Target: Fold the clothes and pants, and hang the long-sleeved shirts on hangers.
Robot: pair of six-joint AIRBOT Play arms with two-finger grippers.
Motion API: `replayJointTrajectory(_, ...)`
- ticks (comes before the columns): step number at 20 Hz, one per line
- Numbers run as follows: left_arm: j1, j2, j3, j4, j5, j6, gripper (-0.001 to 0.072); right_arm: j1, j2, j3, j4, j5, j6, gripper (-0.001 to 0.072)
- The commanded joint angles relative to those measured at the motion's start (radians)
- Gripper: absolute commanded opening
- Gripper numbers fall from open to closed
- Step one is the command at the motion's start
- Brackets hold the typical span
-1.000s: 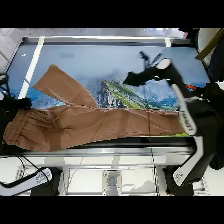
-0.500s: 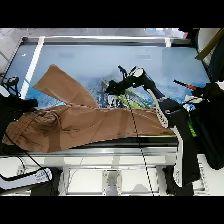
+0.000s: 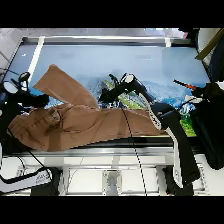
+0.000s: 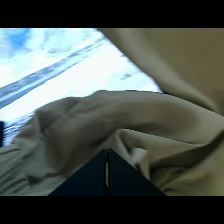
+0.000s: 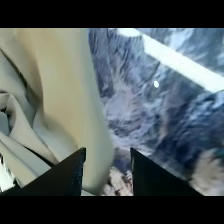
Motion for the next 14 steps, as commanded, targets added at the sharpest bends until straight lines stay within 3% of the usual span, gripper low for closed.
replayJointTrajectory(1, -0.123, 0.035, 0.001, -0.029, 0.027, 0.01, 0.0026, 0.023, -0.008, 0.0, -0.014, 0.012, -0.004, 0.0339)
replayJointTrajectory(9, -0.234, 0.064, 0.001, -0.03, 0.026, 0.01, 0.0026, 0.055, -0.016, 0.001, -0.004, 0.01, -0.035, 0.0291)
replayJointTrajectory(11, -0.231, 0.066, 0.001, -0.024, 0.026, 0.01, 0.0026, 0.06, -0.012, 0.001, 0.011, -0.013, -0.039, 0.0019)
replayJointTrajectory(14, -0.206, 0.084, 0.001, 0.002, 0.034, 0.01, 0.0026, 0.007, 0.038, 0.001, 0.055, 0.007, -0.047, 0.0012)
